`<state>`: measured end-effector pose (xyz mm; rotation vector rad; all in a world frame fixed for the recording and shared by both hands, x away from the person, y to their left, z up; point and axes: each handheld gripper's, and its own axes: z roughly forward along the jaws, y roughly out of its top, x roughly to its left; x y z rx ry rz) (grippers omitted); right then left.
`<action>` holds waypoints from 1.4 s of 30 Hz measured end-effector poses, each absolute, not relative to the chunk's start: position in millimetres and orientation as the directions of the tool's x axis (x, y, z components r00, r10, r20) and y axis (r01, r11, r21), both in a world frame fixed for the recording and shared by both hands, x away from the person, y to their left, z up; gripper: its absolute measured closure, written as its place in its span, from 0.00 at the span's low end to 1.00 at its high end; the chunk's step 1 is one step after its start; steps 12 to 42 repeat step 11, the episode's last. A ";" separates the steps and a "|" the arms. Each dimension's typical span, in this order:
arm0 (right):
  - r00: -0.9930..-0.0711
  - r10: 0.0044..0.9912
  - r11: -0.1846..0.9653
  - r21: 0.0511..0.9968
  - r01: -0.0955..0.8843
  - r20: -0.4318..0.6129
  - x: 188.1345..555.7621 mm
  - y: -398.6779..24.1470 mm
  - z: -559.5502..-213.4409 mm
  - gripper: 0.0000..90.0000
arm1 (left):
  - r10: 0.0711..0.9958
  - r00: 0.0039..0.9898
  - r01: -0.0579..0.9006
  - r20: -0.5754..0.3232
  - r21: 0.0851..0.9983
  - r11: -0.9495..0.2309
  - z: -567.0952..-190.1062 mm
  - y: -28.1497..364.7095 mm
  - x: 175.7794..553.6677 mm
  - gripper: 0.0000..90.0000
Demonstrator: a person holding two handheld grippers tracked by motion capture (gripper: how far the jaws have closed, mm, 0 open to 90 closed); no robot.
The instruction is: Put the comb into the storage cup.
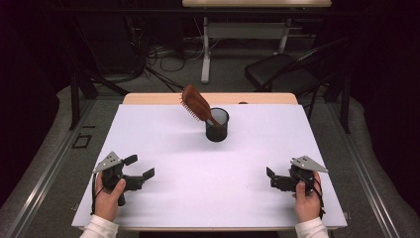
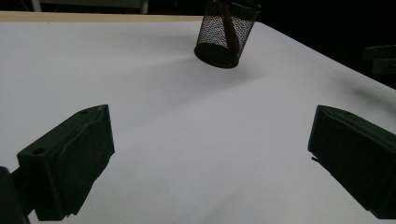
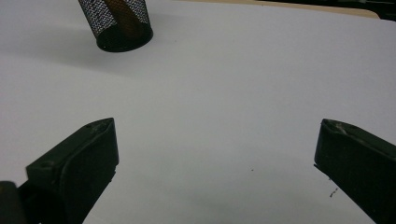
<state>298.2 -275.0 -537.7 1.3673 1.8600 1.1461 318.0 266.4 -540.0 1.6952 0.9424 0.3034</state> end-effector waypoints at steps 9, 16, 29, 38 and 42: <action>-0.323 0.945 0.111 0.876 0.468 0.053 298.5 -275.1 -538.5 0.00 | 0.714 0.648 0.432 -0.265 0.900 -0.058 -540.1 266.9 318.8 0.00; -0.322 0.945 0.110 0.877 0.468 0.053 298.4 -275.2 -538.4 0.00 | 0.715 0.647 0.432 -0.265 0.900 -0.057 -540.0 266.9 318.8 0.00; -0.322 0.945 0.110 0.877 0.468 0.053 298.4 -275.2 -538.4 0.00 | 0.715 0.647 0.432 -0.265 0.900 -0.057 -540.0 266.9 318.8 0.00; -0.322 0.945 0.110 0.877 0.468 0.053 298.4 -275.2 -538.4 0.00 | 0.715 0.647 0.432 -0.265 0.900 -0.057 -540.0 266.9 318.8 0.00; -0.322 0.945 0.110 0.877 0.468 0.053 298.4 -275.2 -538.4 0.00 | 0.715 0.647 0.432 -0.265 0.900 -0.057 -540.0 266.9 318.8 0.00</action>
